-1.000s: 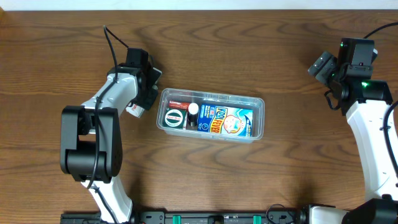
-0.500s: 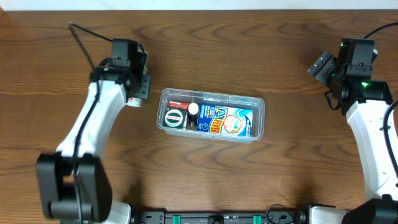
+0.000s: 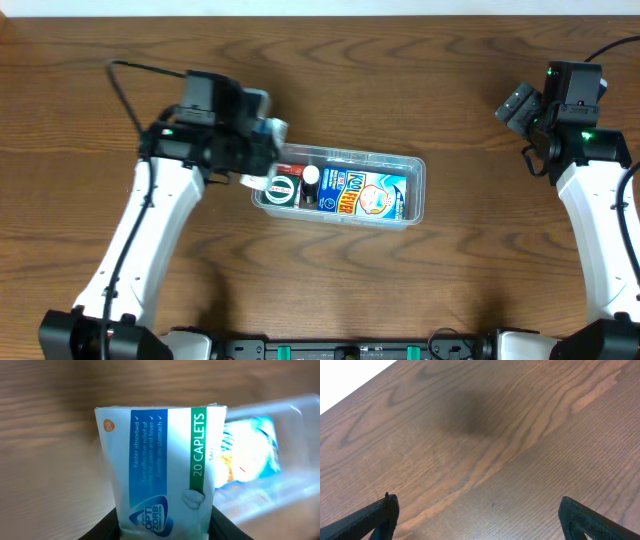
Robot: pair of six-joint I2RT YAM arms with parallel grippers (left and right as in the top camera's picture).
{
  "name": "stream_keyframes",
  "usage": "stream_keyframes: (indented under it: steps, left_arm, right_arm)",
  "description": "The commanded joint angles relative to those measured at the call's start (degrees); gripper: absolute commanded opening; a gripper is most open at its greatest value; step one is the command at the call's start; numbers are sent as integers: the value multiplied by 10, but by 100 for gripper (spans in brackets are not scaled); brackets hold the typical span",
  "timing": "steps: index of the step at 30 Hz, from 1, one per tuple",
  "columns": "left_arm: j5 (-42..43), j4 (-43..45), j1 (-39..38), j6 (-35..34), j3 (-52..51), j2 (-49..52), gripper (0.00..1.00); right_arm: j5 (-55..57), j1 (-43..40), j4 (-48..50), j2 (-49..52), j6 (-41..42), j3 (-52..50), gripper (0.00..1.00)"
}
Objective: Pack container
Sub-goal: 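Grasp the Panadol packet and carry it over the container, then lower the Panadol packet onto the blue box and release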
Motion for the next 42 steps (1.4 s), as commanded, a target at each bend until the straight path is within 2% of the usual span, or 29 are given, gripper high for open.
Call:
stream_keyframes:
  steps: [1, 9, 17, 22, 24, 30, 38, 42]
  left_arm:
    - [40, -5, -51, 59, 6, -5, 43]
    - [39, 0, -175, 170, 6, -4, 43]
    - [39, 60, -264, 258, 4, 22, 42]
    - [38, 87, -277, 334, 4, 66, 43]
    - [13, 86, -276, 364, 4, 88, 43]
    - [-82, 105, -276, 390, 4, 145, 42]
    - [-86, 126, -276, 455, 4, 165, 43]
    - [-83, 135, -277, 456, 4, 165, 43]
  right_arm:
    - [4, -3, -1, 0, -7, 0, 99]
    - [4, -3, -1, 0, -7, 0, 99]
    - [4, -3, -1, 0, -7, 0, 99]
    - [4, -3, -1, 0, -7, 0, 99]
    - [4, -3, -1, 0, -7, 0, 99]
    - [4, -3, -1, 0, -7, 0, 99]
    - [4, -3, -1, 0, -7, 0, 99]
    - [4, -3, -1, 0, -7, 0, 99]
